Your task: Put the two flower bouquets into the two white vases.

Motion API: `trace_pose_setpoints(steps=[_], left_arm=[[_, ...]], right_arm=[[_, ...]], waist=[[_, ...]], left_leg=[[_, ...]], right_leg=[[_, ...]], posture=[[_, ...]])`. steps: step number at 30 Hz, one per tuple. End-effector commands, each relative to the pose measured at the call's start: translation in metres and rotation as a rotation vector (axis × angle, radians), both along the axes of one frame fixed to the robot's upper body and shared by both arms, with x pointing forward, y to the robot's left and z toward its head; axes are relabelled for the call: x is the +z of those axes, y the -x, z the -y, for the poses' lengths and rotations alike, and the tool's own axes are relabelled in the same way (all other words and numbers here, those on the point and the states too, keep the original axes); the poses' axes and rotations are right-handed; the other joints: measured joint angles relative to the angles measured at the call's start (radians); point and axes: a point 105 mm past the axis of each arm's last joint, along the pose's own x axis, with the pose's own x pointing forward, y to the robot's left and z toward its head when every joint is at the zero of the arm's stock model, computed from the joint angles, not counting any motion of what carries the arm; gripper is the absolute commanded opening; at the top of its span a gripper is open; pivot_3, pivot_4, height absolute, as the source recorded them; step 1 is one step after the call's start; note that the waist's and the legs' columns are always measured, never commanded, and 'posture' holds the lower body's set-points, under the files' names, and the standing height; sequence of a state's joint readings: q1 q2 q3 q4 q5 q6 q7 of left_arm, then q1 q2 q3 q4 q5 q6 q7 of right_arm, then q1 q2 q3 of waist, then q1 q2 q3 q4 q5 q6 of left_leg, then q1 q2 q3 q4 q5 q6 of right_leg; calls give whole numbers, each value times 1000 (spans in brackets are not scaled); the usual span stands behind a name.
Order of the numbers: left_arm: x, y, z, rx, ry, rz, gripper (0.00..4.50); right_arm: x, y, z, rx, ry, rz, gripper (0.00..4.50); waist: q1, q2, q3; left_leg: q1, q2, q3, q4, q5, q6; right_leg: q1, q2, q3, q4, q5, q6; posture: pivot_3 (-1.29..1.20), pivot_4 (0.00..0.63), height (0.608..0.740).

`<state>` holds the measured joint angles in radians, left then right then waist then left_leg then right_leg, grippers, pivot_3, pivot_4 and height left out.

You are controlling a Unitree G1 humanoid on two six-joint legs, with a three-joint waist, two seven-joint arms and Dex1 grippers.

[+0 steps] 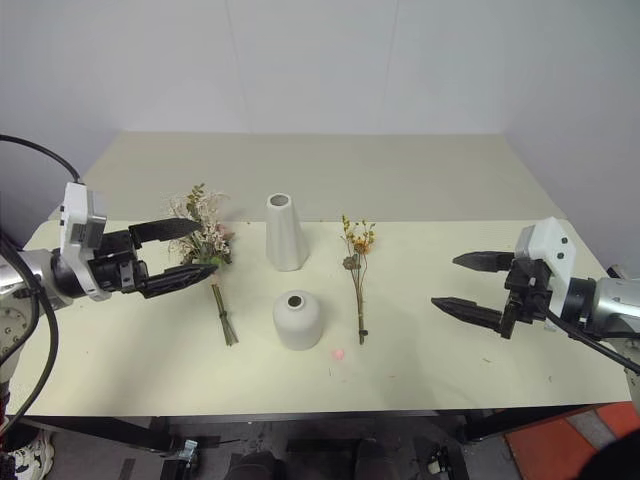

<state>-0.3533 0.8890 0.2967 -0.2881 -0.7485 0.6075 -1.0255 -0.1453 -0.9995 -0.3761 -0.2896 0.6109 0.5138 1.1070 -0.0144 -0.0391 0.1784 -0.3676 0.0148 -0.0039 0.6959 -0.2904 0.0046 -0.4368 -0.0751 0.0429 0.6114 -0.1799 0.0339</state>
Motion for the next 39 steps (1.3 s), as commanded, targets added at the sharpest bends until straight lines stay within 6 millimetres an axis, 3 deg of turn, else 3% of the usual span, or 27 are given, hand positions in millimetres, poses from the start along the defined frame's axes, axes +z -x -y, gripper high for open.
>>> trace_pose_setpoints(steps=[1, 9, 18, 25, 32, 39], left_arm=[[10, 2, 1, -13, 3, 51, 4480], [6, 4, -1, 22, 1, 32, 4480], [-32, -33, -12, 394, -196, -269, 4480], [-54, -61, -22, 677, -186, -519, 4480], [-78, -71, -21, 809, -262, -664, 4480], [-97, -90, -15, 891, -313, -699, 4480]], right_arm=[[16, 4, 0, -3, 23, 72, 4500], [18, 4, -3, 12, 29, 80, 4500], [28, -5, -15, 42, 4, 127, 4500], [32, -9, -20, 71, 17, 136, 4500], [33, -10, -21, 81, 19, 140, 4500], [33, -8, -22, 93, 23, 145, 4500]], waist=[[0, 0, 0], [-1, 0, 0], [1, 0, 0], [2, 0, 0], [0, 0, 0], [2, -1, 0]], left_leg=[[0, 0, 0, 0, 0, 0], [0, 0, 0, 0, 0, 0], [0, 0, -1, 0, 0, 0], [-1, -1, -2, 1, 0, 0], [0, -1, -2, 1, 0, 0], [-1, -2, -2, 1, 0, 0]], right_leg=[[0, 0, 0, 0, 0, 0], [0, 0, 0, 0, 0, 0], [0, 0, 0, 0, 0, 0], [0, 0, -1, 1, 0, 0], [0, 0, 0, 2, 0, 0], [0, -1, -1, 1, 0, 0]], posture=[[0, 150, 740], [0, 150, 740], [0, 150, 740], [0, 150, 740], [0, 150, 740], [0, 150, 740]])
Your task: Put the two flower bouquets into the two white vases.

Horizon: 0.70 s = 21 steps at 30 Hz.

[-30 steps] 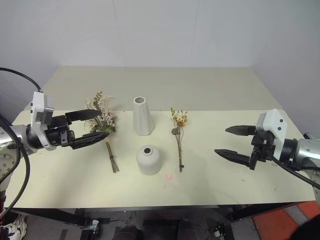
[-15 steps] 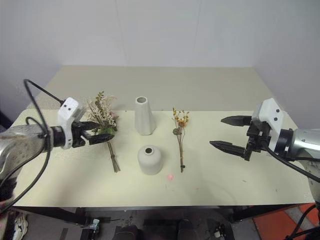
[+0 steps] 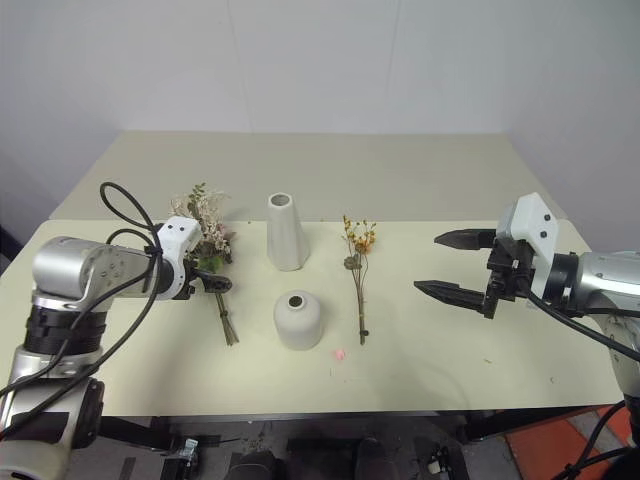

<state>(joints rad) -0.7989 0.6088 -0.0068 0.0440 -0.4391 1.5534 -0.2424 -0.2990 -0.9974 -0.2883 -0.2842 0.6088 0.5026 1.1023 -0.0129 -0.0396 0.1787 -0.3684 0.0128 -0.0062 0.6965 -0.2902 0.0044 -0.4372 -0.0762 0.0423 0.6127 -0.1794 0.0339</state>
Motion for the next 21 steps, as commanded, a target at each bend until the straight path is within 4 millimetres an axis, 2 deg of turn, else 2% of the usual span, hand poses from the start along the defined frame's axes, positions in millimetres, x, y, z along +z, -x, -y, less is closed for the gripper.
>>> trace_pose_setpoints(steps=[1, 4, 7, 14, 19, 21], left_arm=[[4, -15, 4, 19, -27, 39, 4297], [0, -27, 9, 24, -24, 44, 3579], [1, -33, 13, 8, -12, 62, 2523], [5, -40, 9, 27, -23, 110, 245], [25, -44, -4, 57, -21, 258, 142], [46, -48, -11, 72, -6, 401, 142]], right_arm=[[12, 3, 0, 11, 8, 62, 4500], [13, 3, -1, 14, 7, 63, 4500], [13, 3, -1, 15, 8, 64, 4500], [12, 6, -1, 20, 13, 60, 4500], [10, 7, -1, 32, 16, 40, 4500], [9, 9, 0, 39, 18, 37, 4500]], waist=[[0, 0, 0], [1, 0, 0], [1, 0, 0], [1, 0, 0], [-1, 0, 0], [-1, 0, 0]], left_leg=[[0, 0, 0, 0, 0, 0], [0, 0, 0, 0, 0, 0], [0, 0, 0, 0, 0, -1], [0, 0, 0, 0, 0, -1], [-1, 0, 0, 0, 0, -1], [-1, 0, 0, 0, 0, -1]], right_leg=[[0, 0, 0, 0, 0, 0], [0, 0, 0, 0, 0, 0], [0, 0, 0, 0, 0, 0], [0, 0, 0, 1, 0, 0], [0, 0, 0, 0, 0, 0], [-1, -1, 0, 1, 1, 0]], posture=[[0, 150, 740], [0, 150, 740], [0, 150, 740], [0, 150, 740], [0, 150, 740], [0, 150, 740]])
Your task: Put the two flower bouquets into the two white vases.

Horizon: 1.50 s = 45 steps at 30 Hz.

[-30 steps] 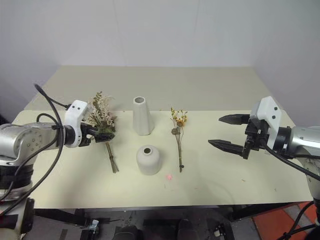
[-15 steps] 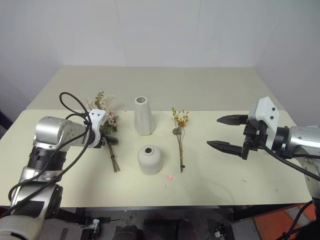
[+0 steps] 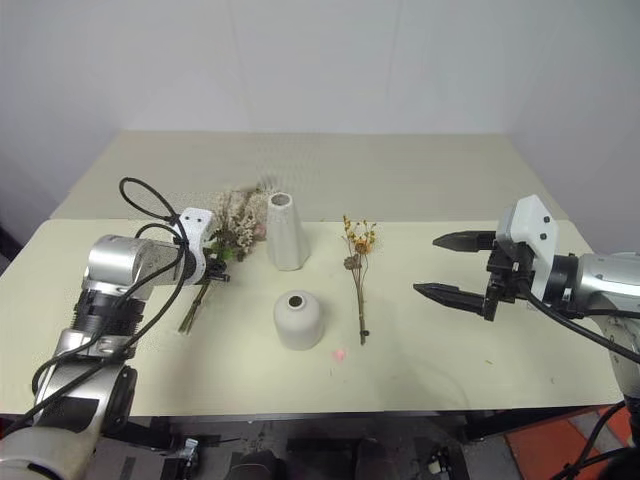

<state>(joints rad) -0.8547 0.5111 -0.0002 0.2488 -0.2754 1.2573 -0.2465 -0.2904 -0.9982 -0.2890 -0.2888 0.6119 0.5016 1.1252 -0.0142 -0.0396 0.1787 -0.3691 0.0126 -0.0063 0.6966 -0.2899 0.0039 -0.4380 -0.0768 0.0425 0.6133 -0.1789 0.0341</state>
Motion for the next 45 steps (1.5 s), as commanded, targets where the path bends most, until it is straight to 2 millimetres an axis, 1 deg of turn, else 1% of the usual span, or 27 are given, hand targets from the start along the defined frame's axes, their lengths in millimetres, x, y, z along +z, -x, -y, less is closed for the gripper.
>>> trace_pose_setpoints(steps=[1, 3, 5, 7, 10, 13, 20, 23, 27, 31, 36, 45], left_arm=[[60, -10, -13, 12, 8, 365, 142], [101, -11, -10, -4, 80, 644, 142], [129, -9, -5, -15, 207, 787, 142], [152, -5, 8, -113, 349, 862, 142], [182, 8, 33, -343, 555, 965, 142], [197, 15, 53, -514, 645, 1012, 142], [200, 5, 88, -670, 675, 1013, 142], [205, 3, 94, -699, 683, 1032, 142], [216, -3, 99, -708, 682, 1074, 142], [220, -11, 106, -699, 669, 1091, 142], [215, -17, 113, -689, 670, 1100, 142], [192, -26, 120, -693, 624, 1041, 142]], right_arm=[[11, 6, 2, 17, 15, 51, 4500], [10, 7, 2, 17, 17, 50, 4500], [10, 7, 1, 17, 16, 52, 4500], [10, 7, 1, 17, 16, 56, 4500], [10, 7, 0, 18, 19, 63, 4500], [9, 7, -1, 20, 24, 70, 4500], [10, 8, -3, 21, 27, 79, 4500], [10, 8, -3, 21, 27, 81, 4500], [10, 9, -3, 22, 27, 81, 4500], [10, 9, -4, 26, 26, 80, 4500], [9, 12, -6, 28, 27, 79, 4500], [9, 14, -6, 23, 29, 82, 4500]], waist=[[0, 0, 0], [2, 0, 0], [7, 0, 0], [14, 0, 0], [21, 0, 0], [22, 0, 0], [19, 0, 0], [16, -1, 0], [14, -1, 0], [14, -1, 0], [14, -1, 0], [13, -1, 0]], left_leg=[[0, 0, 0, 0, 0, 0], [0, 0, 0, 0, 0, 0], [-1, 1, 0, 0, 0, 0], [-1, 0, 0, 1, 0, -1], [-1, 0, 0, 1, 0, -1], [-1, 0, 1, 1, 0, 0], [0, 0, 1, 2, 0, 0], [-1, 0, 1, 2, 0, 0], [-1, 0, 1, 2, 0, 0], [-1, 0, 1, 2, 0, 0], [-1, 0, 1, 2, 0, 0], [-1, 0, 1, 3, 0, 0]], right_leg=[[0, 0, 0, 0, 0, 0], [0, 0, 0, 0, 0, 0], [0, -1, 0, 0, 0, 0], [0, -1, 0, -1, 1, 0], [0, -1, -1, -1, 1, 0], [1, -1, 0, -2, 1, 1], [2, 0, 0, -2, 1, 1], [1, 0, 0, -2, 1, 1], [1, 0, 0, -2, 1, 1], [2, 0, 0, -2, 1, 1], [2, 0, 0, -3, 1, 1], [1, 0, 0, -2, 2, 1]], posture=[[0, 150, 740], [0, 150, 740], [0, 150, 740], [0, 150, 740], [0, 150, 740], [0, 150, 740], [0, 150, 740], [0, 150, 740], [0, 150, 740], [0, 150, 740], [0, 150, 740], [0, 150, 740]])
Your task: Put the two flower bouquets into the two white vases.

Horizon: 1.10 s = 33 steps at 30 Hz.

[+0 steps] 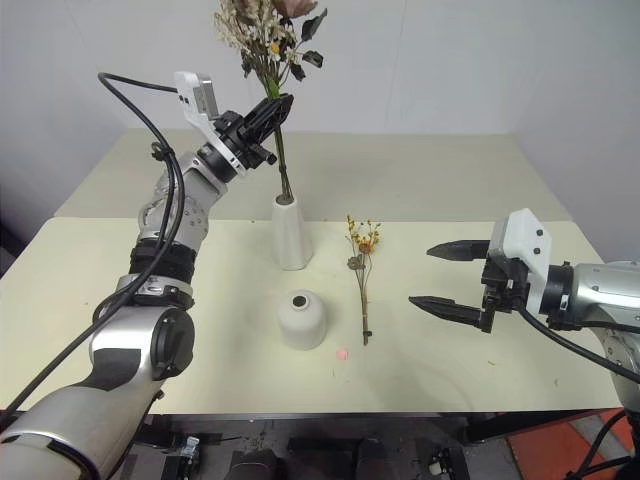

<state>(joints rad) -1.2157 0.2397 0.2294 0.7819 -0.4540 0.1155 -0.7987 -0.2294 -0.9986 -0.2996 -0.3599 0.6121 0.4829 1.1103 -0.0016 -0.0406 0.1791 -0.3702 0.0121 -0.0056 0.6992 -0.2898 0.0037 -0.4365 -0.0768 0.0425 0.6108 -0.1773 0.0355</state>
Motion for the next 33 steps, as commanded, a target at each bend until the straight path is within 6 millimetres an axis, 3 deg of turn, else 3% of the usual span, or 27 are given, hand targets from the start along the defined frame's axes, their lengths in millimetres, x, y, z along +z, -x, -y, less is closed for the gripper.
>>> trace_pose_setpoints(steps=[1, 9, 18, 26, 31, 33], left_arm=[[12, 4, 5, -1, -27, 65, 142], [-12, 0, 8, 26, -104, 38, 142], [-25, 1, 6, 29, -115, 12, 142], [-28, 10, -9, 38, -150, -12, 2658], [-31, 44, -47, 62, -196, 1, 4301], [-36, 64, -63, 70, -252, 12, 4430]], right_arm=[[15, 4, 1, 2, 0, 70, 4500], [16, 5, 0, 4, 6, 75, 4500], [16, 4, 0, 5, 11, 78, 4500], [15, 3, 1, 10, 15, 71, 4500], [14, 4, -1, 19, -8, 49, 4500], [13, 3, -1, 8, -25, 25, 4500]], waist=[[0, 0, 0], [0, 0, 0], [0, 0, 0], [-5, 0, 0], [-20, 0, 0], [-22, 0, 0]], left_leg=[[0, 0, 0, 0, 0, 0], [0, 0, 0, 0, 0, 0], [0, 0, 0, 0, 0, 0], [0, 0, 0, 0, 0, 0], [1, 1, 0, -1, 0, 0], [1, 2, 0, -1, 0, 0]], right_leg=[[0, 0, 0, 0, 0, 0], [0, 0, 0, 0, 0, 0], [0, 0, 0, 0, 0, 0], [0, 0, 0, 0, 0, 0], [-1, 1, 1, 2, 0, 0], [-1, 1, 1, 2, 0, 0]], posture=[[0, 150, 740], [0, 150, 740], [0, 150, 740], [0, 150, 740], [0, 150, 740], [0, 150, 740]])
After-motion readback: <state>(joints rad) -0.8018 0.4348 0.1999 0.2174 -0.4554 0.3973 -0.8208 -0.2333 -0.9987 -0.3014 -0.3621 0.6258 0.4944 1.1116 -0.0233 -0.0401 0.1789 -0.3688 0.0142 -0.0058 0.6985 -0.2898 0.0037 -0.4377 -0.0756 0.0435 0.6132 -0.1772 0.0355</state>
